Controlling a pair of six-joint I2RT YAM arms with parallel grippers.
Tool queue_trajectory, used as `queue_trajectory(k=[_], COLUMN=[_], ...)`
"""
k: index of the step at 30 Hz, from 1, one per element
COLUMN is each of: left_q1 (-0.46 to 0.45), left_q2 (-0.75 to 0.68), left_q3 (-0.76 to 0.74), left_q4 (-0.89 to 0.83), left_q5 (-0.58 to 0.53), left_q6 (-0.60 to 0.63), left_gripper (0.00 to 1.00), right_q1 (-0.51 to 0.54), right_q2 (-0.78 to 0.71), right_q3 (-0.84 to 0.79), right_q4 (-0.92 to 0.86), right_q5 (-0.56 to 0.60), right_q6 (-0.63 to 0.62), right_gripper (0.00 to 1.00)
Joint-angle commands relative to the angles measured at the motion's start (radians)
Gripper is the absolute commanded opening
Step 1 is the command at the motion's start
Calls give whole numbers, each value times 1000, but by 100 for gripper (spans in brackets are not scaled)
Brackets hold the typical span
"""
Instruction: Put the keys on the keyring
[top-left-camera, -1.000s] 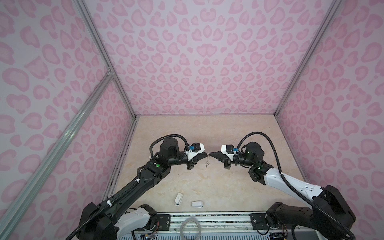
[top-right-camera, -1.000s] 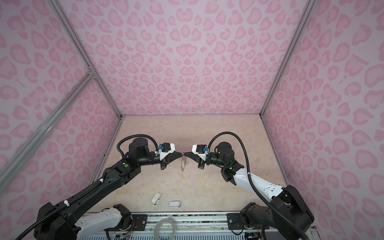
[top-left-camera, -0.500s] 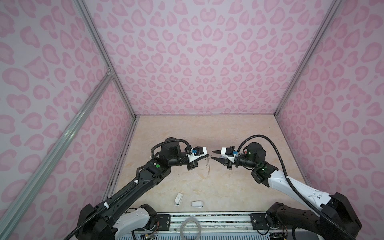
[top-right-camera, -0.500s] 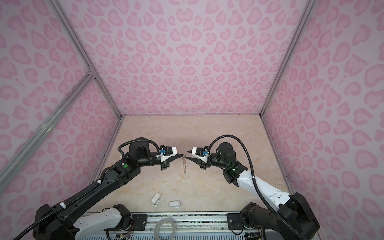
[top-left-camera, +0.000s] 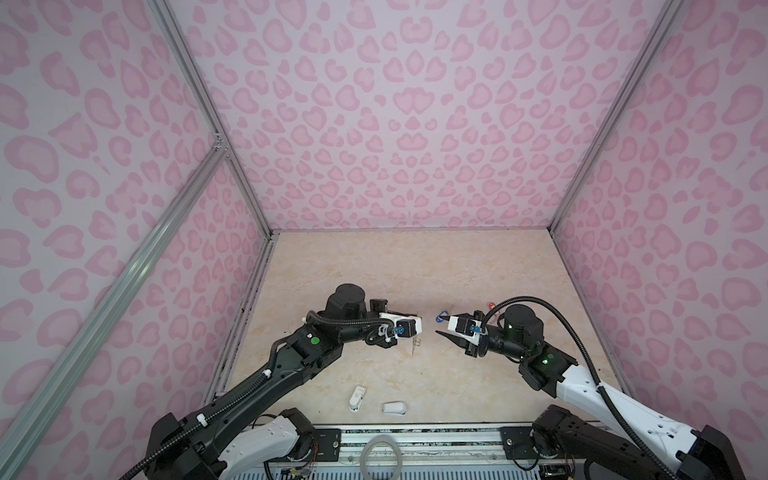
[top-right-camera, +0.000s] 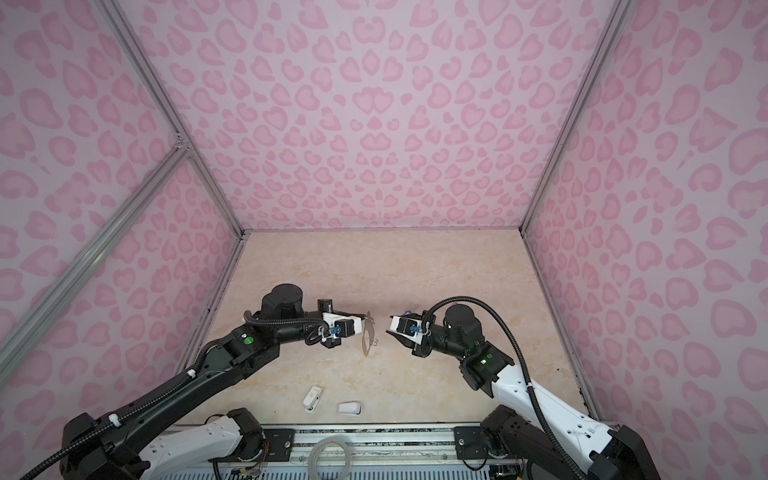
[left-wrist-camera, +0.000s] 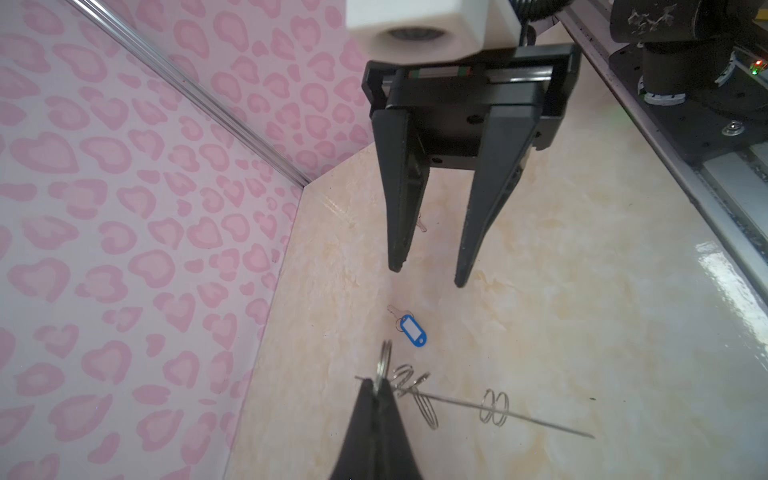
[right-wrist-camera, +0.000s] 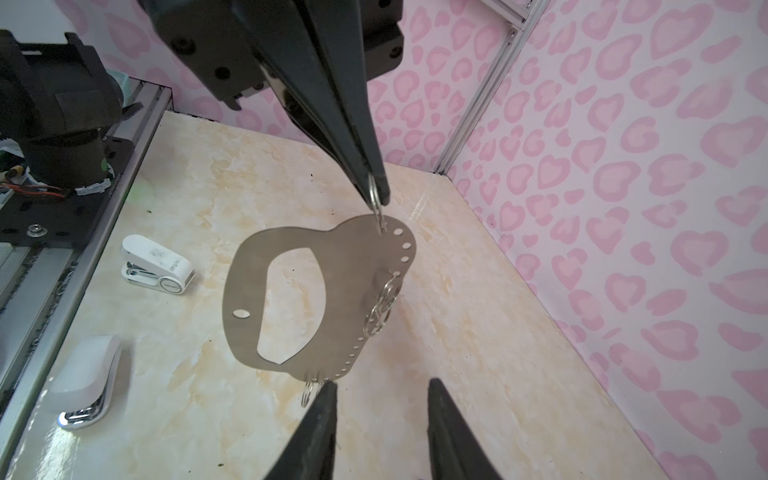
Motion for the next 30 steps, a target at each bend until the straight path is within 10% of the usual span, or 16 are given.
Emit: queue_trajectory(k=[1, 30], left_q1=[-4, 54], left_q2=[8, 94], left_q3=[8, -47], left_q4=[6, 430], left_q5=[-4, 311], left_q6=[50, -498], left_gripper=[3, 3], right_q1=[15, 5], right_q2=[3, 22], right_q3=[-8, -59], right_q4=[36, 398], right_q5=[33, -81], right_q6=[24, 289], right_gripper=[36, 24])
